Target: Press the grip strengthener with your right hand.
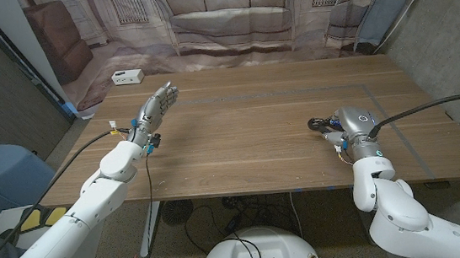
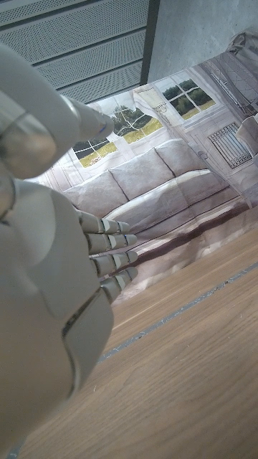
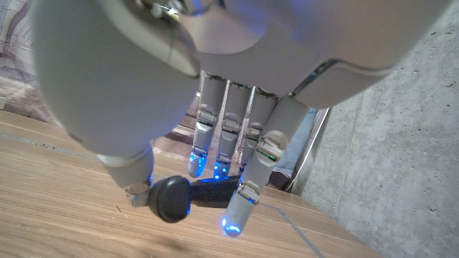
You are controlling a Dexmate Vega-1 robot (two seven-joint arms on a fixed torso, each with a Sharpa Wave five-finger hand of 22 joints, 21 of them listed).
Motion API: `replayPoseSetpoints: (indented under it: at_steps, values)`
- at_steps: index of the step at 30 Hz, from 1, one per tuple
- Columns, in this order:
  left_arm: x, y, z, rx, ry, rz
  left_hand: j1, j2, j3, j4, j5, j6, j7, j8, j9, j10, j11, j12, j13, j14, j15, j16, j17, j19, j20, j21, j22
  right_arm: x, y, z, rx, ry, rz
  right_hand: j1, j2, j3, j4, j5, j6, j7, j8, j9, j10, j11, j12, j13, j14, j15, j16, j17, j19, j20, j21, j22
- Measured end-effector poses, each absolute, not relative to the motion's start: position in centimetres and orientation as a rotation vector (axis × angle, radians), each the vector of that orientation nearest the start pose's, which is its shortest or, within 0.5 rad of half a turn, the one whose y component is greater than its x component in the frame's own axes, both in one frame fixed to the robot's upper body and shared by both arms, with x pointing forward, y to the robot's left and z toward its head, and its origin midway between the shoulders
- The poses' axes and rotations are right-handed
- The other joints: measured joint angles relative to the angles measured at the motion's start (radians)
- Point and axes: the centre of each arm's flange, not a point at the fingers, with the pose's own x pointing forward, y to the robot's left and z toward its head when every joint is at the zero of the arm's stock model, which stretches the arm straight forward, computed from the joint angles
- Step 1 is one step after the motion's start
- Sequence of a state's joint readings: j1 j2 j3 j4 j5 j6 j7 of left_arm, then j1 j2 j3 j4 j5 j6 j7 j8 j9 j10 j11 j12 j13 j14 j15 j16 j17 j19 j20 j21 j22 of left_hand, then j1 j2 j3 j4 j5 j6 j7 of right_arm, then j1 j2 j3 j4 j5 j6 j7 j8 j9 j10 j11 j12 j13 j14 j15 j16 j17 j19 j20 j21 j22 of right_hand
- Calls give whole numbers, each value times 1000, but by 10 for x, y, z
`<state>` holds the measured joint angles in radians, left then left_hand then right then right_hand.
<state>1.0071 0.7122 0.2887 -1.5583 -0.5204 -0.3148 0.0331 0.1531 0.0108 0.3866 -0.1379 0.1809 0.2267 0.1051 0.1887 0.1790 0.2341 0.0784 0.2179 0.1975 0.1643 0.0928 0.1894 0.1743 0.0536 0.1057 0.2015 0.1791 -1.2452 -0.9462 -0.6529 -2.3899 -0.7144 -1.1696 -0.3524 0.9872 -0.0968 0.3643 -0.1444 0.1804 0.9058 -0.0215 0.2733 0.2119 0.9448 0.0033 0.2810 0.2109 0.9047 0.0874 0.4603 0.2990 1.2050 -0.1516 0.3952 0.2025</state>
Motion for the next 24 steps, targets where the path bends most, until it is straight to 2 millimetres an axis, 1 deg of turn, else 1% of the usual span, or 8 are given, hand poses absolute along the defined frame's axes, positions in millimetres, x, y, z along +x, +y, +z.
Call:
replayPoseSetpoints:
  at_steps: [6,8,12,14,24]
  values:
    - [588,323,-9,213,-702,-178,0,0,0,0,0,0,0,0,0,0,0,0,0,0,0,0,0,0,0,0,0,441,-256,-85,-1362,-298,-571,0,0,0,1,1,0,0,0,0,0,0,0,0,0,0,-2,1,-3,3,0,0]
    - [588,323,-8,213,-702,-177,0,0,0,0,0,0,0,0,0,0,0,0,0,0,0,0,0,0,0,0,0,440,-256,-85,-1363,-297,-570,0,0,-3,5,1,0,0,0,0,0,0,-2,0,0,0,-2,5,-3,3,4,0]
    - [587,321,-9,214,-704,-178,0,0,0,0,0,0,0,0,0,0,0,0,0,0,0,0,0,0,0,0,0,440,-257,-89,-1360,-280,-562,-7,7,-3,5,1,0,0,0,0,0,0,-4,1,0,0,-8,12,-3,3,4,0]
    - [586,321,-9,214,-705,-179,0,0,0,0,0,0,0,0,0,0,0,0,0,0,0,0,0,0,0,0,0,440,-258,-91,-1359,-274,-557,-7,7,-3,5,1,0,0,-4,0,0,0,-4,1,0,0,-8,13,-4,3,4,0]
    - [585,319,-11,218,-700,-176,0,0,0,0,0,0,0,0,0,0,0,1,0,0,0,0,0,0,0,0,0,442,-258,-101,-1361,-247,-532,-8,8,-3,5,1,0,0,-4,0,0,0,-8,1,0,0,-12,19,-11,7,11,0]
